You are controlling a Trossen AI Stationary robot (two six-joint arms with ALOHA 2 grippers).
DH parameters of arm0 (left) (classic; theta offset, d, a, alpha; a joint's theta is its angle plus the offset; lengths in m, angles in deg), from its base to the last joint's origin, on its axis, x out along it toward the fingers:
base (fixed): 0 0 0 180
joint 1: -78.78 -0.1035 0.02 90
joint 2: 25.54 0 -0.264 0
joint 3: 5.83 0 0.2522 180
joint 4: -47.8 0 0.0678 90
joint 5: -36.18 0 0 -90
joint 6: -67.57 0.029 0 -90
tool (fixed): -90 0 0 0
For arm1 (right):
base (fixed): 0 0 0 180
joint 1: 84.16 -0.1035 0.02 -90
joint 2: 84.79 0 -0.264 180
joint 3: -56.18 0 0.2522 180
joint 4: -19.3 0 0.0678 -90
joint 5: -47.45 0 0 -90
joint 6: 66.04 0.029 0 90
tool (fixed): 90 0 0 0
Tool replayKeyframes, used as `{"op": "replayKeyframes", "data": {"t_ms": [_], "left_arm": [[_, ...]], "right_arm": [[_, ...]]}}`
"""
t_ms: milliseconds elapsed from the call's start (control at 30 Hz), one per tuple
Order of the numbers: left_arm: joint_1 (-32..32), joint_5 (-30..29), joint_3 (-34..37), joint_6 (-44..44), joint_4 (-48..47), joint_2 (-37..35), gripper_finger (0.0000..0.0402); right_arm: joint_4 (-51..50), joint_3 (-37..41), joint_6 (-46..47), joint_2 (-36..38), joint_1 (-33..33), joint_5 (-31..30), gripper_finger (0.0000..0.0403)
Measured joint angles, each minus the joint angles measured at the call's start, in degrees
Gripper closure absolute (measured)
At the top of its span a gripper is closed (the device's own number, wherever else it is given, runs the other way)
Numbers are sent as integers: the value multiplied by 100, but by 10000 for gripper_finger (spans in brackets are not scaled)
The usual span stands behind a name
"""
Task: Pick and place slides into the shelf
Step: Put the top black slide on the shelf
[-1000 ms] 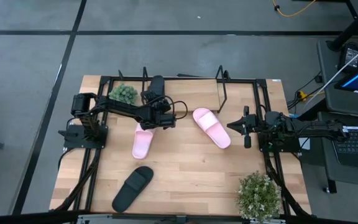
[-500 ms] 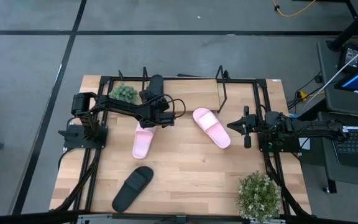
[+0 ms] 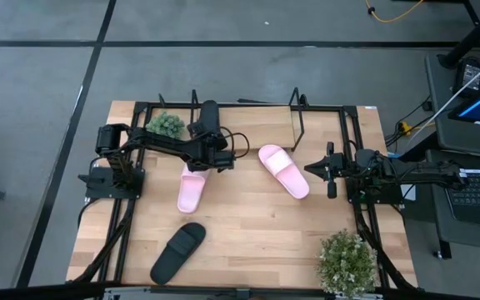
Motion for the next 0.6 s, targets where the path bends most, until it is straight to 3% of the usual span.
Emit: {"op": "replayKeyframes", "data": {"t_ms": [600], "left_arm": [[2, 533, 0, -225, -29, 0, 401]], "right_arm": [[2, 0, 7, 0, 0, 0, 373]]}}
